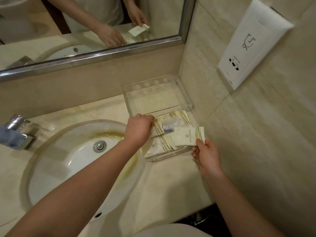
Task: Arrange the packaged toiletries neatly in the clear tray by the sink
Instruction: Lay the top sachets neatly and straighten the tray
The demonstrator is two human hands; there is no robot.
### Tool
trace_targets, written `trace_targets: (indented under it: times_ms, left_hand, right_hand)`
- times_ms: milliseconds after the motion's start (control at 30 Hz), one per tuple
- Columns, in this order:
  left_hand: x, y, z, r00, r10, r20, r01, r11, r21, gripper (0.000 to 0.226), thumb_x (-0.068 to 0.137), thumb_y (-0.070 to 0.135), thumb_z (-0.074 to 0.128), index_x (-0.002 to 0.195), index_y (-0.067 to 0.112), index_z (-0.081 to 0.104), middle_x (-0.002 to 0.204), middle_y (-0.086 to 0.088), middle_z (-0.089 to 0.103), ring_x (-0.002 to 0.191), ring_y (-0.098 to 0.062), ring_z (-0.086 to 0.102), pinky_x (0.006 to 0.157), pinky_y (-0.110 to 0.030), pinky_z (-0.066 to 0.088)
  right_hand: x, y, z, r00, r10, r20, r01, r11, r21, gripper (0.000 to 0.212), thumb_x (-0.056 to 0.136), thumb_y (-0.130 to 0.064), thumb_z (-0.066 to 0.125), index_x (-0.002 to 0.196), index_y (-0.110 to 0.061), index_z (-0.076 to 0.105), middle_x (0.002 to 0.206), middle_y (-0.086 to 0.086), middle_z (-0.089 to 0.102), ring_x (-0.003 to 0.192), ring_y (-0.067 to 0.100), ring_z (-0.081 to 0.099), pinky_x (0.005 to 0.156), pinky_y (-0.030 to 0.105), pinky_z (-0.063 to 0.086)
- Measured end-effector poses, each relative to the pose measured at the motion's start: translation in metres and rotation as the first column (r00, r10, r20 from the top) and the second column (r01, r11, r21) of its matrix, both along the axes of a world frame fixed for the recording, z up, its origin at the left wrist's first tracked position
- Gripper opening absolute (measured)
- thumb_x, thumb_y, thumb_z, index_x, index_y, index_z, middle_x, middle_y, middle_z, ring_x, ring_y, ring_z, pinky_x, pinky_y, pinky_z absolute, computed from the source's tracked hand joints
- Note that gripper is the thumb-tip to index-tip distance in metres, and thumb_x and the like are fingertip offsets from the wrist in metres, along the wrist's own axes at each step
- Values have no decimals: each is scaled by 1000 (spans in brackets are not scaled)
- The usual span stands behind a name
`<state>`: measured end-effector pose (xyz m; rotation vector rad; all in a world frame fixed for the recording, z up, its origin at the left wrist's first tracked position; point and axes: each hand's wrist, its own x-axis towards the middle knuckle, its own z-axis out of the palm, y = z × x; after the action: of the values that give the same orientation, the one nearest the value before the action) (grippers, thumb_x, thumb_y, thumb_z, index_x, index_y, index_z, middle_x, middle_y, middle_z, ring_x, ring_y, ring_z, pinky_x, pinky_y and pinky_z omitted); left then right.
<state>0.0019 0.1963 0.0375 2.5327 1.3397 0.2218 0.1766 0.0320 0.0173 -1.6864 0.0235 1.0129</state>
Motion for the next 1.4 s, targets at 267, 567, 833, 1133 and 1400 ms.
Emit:
trace_targets:
  times_ms: [267,567,833,1133,1400]
  left_hand:
    - [9,-5,-19,987,123,-101,-111,987,119,34,82,25,67,114,15,60,109,-8,63,99,-30,54,81,-40,41]
    - [-18,-61,-40,972,-179,-155,178,984,-20,67,96,50,27,152,13,24,162,-13,15,149,-33,5,119,-51,12]
    - [-26,-47,-49,941,-228,-249,218,974,-66,67,97,51,14,155,18,7,164,-8,-2,149,-29,-11,120,-53,1]
    - [-25,-33,-50,916,-311,-255,305,950,-62,73,95,60,14,155,19,3,164,-8,-2,149,-29,-11,120,-54,3]
    - [-24,-30,-50,897,-343,-280,341,938,-59,75,95,61,14,154,18,2,164,-9,-1,149,-31,-12,120,-54,2]
  right_hand:
    - [9,7,7,998,40,46,-37,996,-76,23,94,-20,60,114,-9,64,63,-1,61,46,10,46,36,19,33]
    - [23,61,13,941,232,245,-187,963,-194,27,90,-16,64,116,-9,60,65,3,64,44,6,52,41,21,39]
    - [17,81,16,604,628,491,-299,750,-591,53,83,-38,71,128,-17,53,109,4,68,82,18,66,65,28,47]
    - [10,60,-15,-20,806,592,-486,509,-710,56,98,-35,50,151,-34,35,164,7,22,150,31,12,119,47,23]
    - [-3,71,-19,-72,797,600,-437,516,-737,49,101,-32,44,149,-37,39,162,8,28,145,33,23,114,48,27]
